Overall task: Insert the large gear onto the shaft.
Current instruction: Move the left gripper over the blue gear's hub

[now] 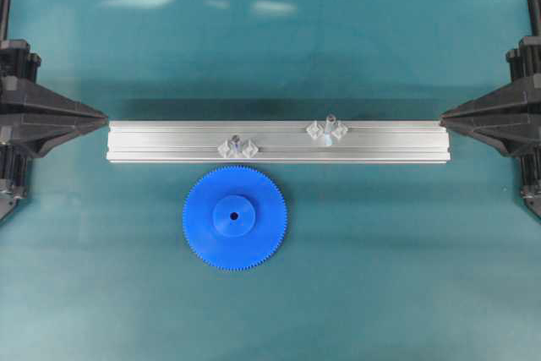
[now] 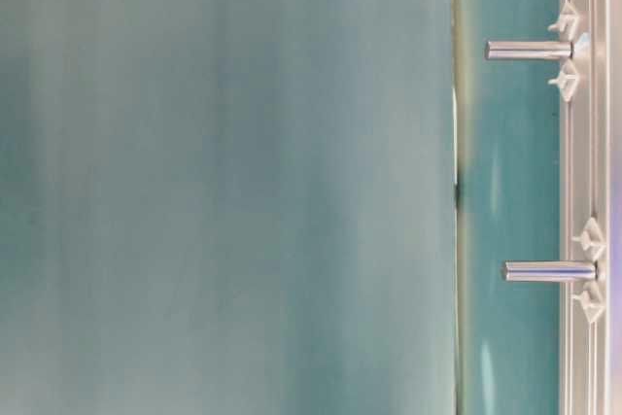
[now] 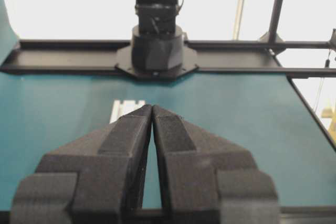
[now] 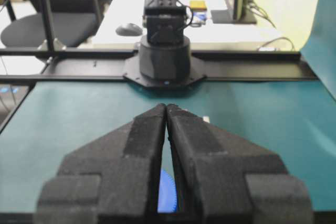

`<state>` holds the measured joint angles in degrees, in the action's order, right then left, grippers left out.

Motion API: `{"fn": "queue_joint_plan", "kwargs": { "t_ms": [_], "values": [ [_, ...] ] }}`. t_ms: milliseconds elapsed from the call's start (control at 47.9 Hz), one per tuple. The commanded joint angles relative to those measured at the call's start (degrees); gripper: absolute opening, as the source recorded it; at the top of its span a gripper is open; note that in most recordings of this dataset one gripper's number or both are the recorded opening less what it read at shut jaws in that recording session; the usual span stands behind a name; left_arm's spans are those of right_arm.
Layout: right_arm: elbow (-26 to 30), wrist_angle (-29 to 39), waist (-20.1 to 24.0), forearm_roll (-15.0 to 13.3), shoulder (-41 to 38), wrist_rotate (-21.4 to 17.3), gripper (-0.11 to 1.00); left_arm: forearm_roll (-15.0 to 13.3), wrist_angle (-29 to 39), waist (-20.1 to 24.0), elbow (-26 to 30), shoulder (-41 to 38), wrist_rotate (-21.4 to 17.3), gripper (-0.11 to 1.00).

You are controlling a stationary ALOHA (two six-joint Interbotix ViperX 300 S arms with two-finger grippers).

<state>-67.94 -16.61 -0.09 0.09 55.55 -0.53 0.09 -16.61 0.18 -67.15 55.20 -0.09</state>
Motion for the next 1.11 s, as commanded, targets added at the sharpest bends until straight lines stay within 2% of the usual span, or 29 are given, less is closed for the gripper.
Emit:
{"fn": "queue_joint_plan", "kwargs": {
  "t_ms": [0,63,125,272,480,585,856,1086],
  "values": [
    [-0.4,-0.4,-0.1,0.1,-0.5,0.4,0.16,0.7,0.4,-0.8,1.4,0.2,1.5,0.11],
    [-1.5,-0.1,-0.1,0.1,0.4,0.0,0.2,0.7,1.7,-0.9,2.0,0.3,2.1,0.05],
    [-2.2,0.9,0.0,0.2,1.4,-0.1,0.13,0.8,3.2,-1.1,2.8,0.3,2.2,-0.02],
    [-1.8,6.1,-0.2,0.3,4.6,0.0,0.03,0.9,6.9,-2.1,4.5,-0.4,2.2,-0.02],
    [-0.7,16.3,-0.2,0.8,6.1,-0.2,0.03,0.9,11.9,-3.4,6.8,-4.4,2.6,-0.02],
    [-0.4,19.3,-0.3,1.2,5.6,-0.3,0.03,0.8,13.4,-4.1,7.8,-6.9,2.6,-0.02],
    [-0.4,22.9,-0.3,1.3,2.1,-3.1,0.03,0.8,19.0,-5.2,11.8,-14.0,2.9,-0.02],
    [-0.4,24.9,-0.3,1.3,-0.1,-4.1,0.03,0.9,19.6,-6.3,14.2,-19.9,4.7,-0.02]
  ]
}}
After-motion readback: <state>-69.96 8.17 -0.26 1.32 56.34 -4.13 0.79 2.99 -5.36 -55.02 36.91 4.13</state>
